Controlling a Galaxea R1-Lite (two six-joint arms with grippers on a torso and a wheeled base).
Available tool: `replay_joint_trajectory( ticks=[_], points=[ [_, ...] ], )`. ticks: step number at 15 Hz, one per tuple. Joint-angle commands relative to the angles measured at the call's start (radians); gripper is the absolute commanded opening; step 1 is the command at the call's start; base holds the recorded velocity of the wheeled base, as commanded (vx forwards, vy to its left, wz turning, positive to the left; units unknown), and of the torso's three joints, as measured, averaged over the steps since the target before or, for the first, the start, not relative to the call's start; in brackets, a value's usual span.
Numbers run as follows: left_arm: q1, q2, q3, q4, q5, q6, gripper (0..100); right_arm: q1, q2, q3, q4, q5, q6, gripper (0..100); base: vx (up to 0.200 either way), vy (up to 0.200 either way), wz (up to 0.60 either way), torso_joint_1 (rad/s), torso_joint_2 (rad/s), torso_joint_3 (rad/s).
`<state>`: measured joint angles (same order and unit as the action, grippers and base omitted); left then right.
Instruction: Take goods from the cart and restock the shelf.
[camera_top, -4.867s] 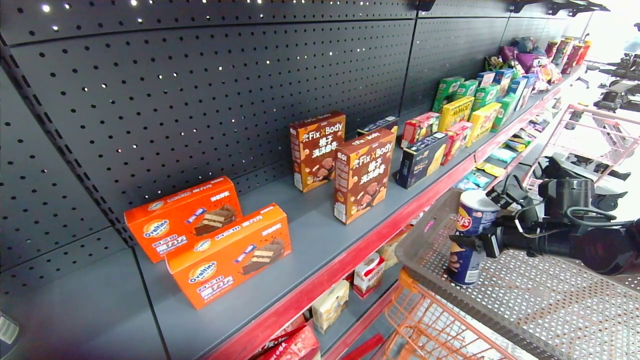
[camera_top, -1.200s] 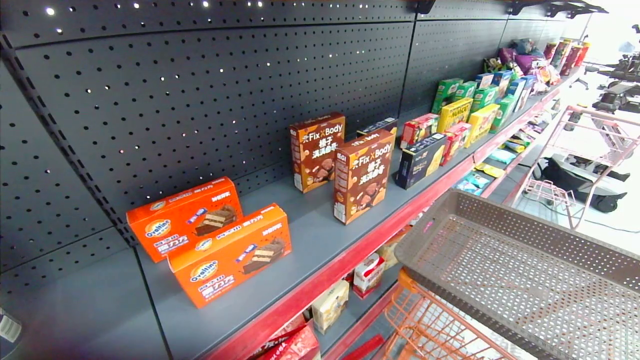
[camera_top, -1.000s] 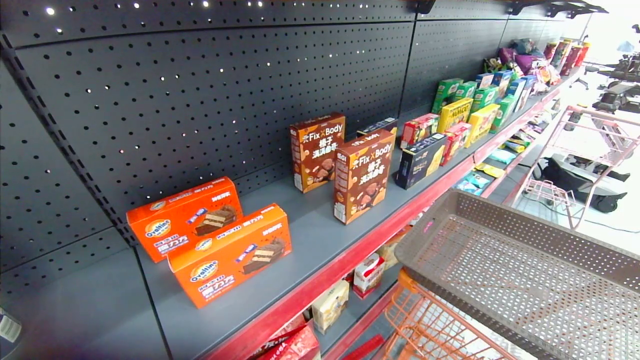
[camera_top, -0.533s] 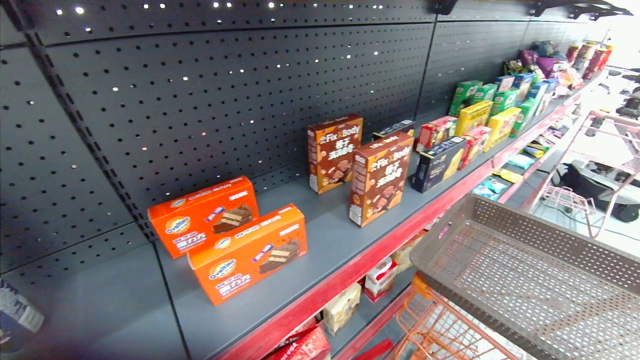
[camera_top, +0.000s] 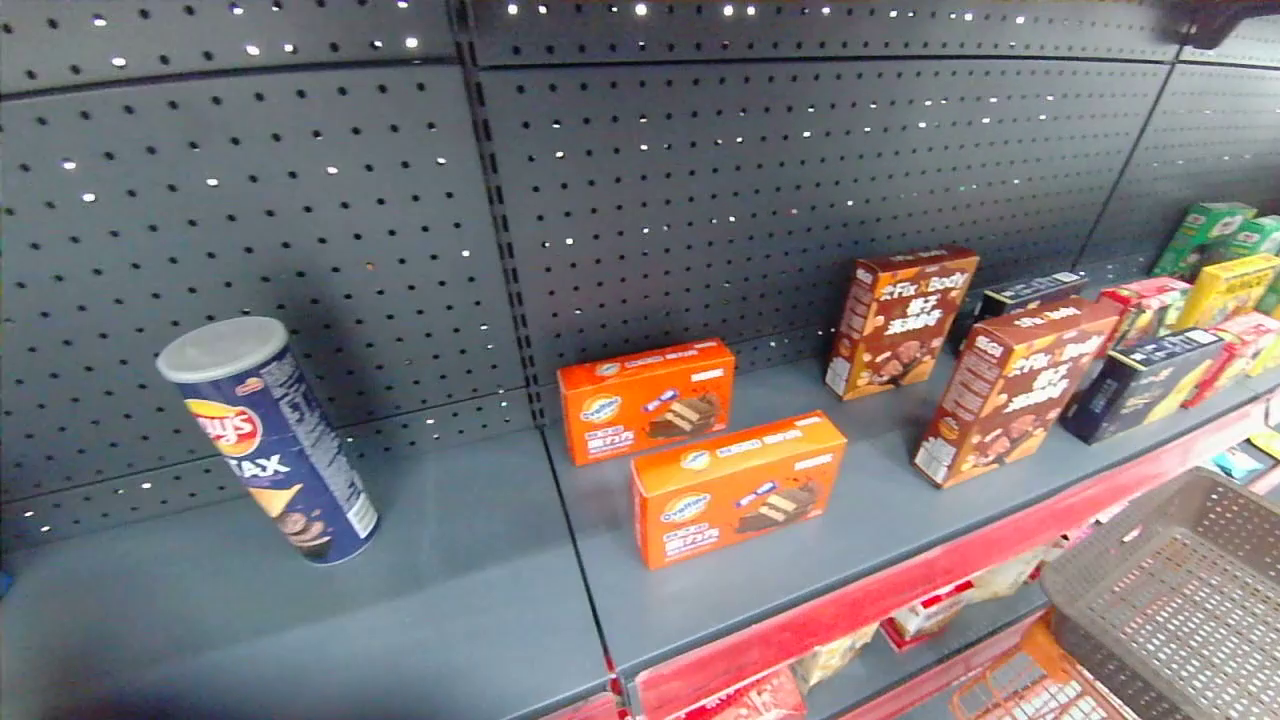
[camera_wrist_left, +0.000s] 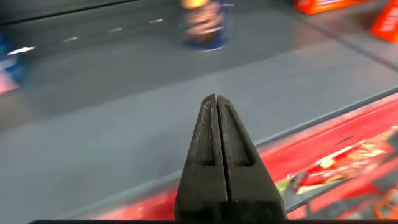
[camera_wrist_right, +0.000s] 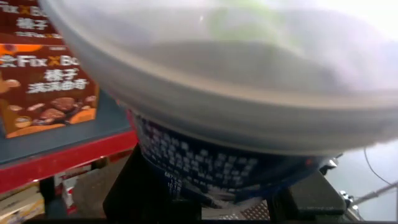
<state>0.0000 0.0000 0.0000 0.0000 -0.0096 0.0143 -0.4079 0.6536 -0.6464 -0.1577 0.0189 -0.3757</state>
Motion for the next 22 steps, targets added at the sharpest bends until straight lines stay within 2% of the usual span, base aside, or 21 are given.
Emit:
replay_joint_trajectory(
  ticks=[1, 4, 7, 8, 10, 11, 12, 13, 22],
  points=[
    [0.000, 0.000, 0.000, 0.000, -0.001, 0.004, 0, 0.000, -0.003, -0.002, 0.000, -0.001, 0.000, 0, 0.000, 0.000, 0.00, 0.000, 0.00, 0.000],
    [0.000, 0.000, 0.000, -0.002, -0.006, 0.064, 0, -0.002, 0.000, -0.010, 0.000, -0.001, 0.000, 0, 0.000, 0.000, 0.00, 0.000, 0.00, 0.000],
    [0.000, 0.000, 0.000, -0.002, -0.007, 0.061, 0, -0.002, 0.004, -0.015, 0.000, -0.001, 0.000, 0, 0.000, 0.000, 0.00, 0.000, 0.00, 0.000],
    [0.000, 0.000, 0.000, -0.002, -0.007, 0.059, 100, -0.002, 0.009, -0.021, 0.000, -0.001, 0.000, 0, 0.000, 0.000, 0.00, 0.000, 0.00, 0.000],
    [0.000, 0.000, 0.000, 0.000, -0.006, 0.055, 100, -0.002, 0.009, -0.024, 0.000, -0.001, 0.000, 0, 0.000, 0.000, 0.00, 0.000, 0.00, 0.000],
    [0.000, 0.000, 0.000, 0.000, 0.000, 0.043, 100, -0.003, 0.008, -0.022, 0.000, -0.002, 0.000, 0, 0.000, 0.000, 0.00, 0.000, 0.00, 0.000],
    [0.000, 0.000, 0.000, 0.000, -0.001, 0.003, 100, -0.003, 0.008, -0.021, 0.000, -0.004, 0.000, 0, 0.000, 0.000, 0.00, 0.000, 0.00, 0.000],
    [0.000, 0.000, 0.000, 0.000, 0.008, -0.016, 100, -0.003, 0.008, -0.022, 0.000, -0.004, 0.000, 0, 0.000, 0.000, 0.00, 0.000, 0.00, 0.000],
    [0.000, 0.000, 0.000, -0.003, -0.006, 0.012, 100, -0.006, 0.008, -0.026, 0.003, -0.008, -0.012, 0, 0.000, 0.000, 0.00, 0.000, 0.00, 0.000]
  ],
)
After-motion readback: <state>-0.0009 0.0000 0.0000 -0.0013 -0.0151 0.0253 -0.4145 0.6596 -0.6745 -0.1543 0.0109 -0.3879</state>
